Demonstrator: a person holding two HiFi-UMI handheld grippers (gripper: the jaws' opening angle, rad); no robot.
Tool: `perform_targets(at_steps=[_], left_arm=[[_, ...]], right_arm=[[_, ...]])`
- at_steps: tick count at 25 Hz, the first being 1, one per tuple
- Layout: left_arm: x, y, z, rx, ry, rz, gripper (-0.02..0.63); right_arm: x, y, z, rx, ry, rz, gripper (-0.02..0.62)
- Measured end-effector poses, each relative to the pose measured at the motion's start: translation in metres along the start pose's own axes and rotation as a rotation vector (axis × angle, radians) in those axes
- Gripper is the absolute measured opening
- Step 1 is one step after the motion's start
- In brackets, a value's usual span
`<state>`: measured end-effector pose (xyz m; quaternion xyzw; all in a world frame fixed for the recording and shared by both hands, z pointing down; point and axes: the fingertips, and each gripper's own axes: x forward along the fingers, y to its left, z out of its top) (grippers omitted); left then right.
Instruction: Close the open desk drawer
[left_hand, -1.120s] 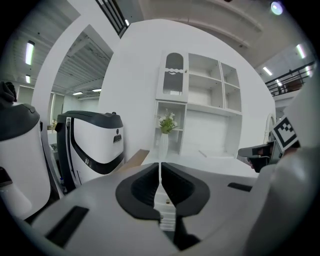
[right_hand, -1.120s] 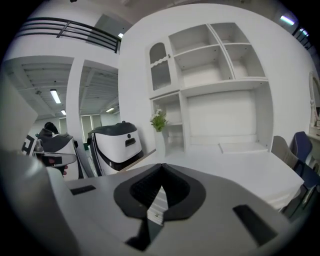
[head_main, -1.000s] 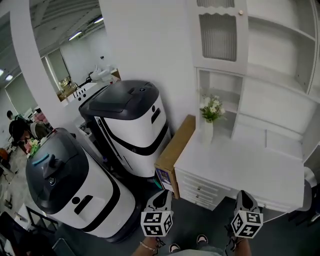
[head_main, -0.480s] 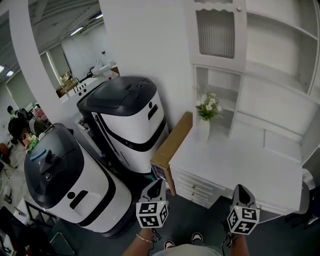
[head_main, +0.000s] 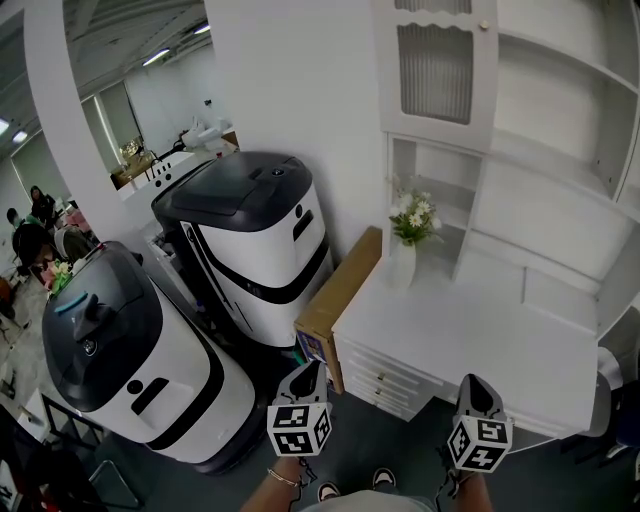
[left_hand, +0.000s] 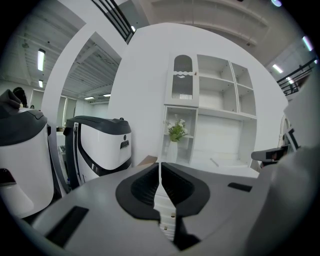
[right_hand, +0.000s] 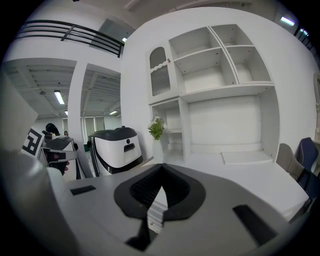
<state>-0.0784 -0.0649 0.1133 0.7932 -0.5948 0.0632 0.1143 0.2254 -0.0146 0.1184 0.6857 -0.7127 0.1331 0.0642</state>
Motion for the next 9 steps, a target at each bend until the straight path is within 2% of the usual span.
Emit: perform_targets(at_steps=[9], left_arm=[[0.0050,-0.0003,0.0000,-0.035,-0.001,-0.017,0.028]], right_arm=[[0.0034,0.0024,-0.0013,-0.006,0.012,-0.004,0.005]])
